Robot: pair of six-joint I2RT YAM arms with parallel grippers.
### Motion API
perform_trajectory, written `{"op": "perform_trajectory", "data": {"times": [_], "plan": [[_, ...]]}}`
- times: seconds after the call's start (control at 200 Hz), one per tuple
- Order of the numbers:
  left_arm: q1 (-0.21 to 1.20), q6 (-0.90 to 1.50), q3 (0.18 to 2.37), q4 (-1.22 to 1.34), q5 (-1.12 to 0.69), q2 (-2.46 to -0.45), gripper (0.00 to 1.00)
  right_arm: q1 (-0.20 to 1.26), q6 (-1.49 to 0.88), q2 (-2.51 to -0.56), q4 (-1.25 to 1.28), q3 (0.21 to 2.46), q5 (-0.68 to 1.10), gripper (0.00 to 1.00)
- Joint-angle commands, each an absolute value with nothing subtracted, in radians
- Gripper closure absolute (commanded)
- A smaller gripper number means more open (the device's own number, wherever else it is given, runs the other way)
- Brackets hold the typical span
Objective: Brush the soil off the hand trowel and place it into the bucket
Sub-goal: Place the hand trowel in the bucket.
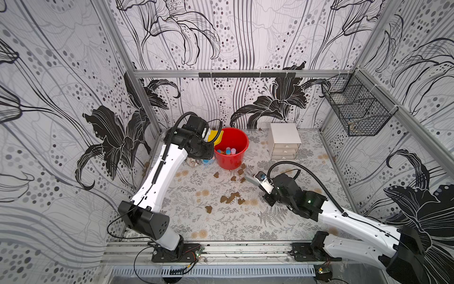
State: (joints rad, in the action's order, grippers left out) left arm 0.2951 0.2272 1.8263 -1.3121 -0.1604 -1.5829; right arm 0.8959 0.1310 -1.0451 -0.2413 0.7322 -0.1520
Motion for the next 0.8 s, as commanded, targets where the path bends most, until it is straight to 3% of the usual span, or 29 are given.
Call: {"op": "perform_trajectory", "data": {"times": [0.0,0.376,0.591,0.791], "plan": [[0.288,0.213,1.862,-1.259,-0.142,-1.600,1.00,0.891,0.107,-1.049,-0.224,0.769,-0.140,1.00],[0.304,0.233,1.918,-1.218,-0.190,-1.703,1.00,0.873,0.107,-0.979,-0.273,0.748,-0.183,1.00],[0.321,0.243,2.011,-1.236,-0.143,-1.803,1.00,0.865,0.104,-0.963,-0.276,0.737,-0.175,1.00],[0.360,0.233,2.154,-1.318,-0.057,-1.938,0.94,0.864,0.103,-0.948,-0.296,0.733,-0.179,1.00]]}}
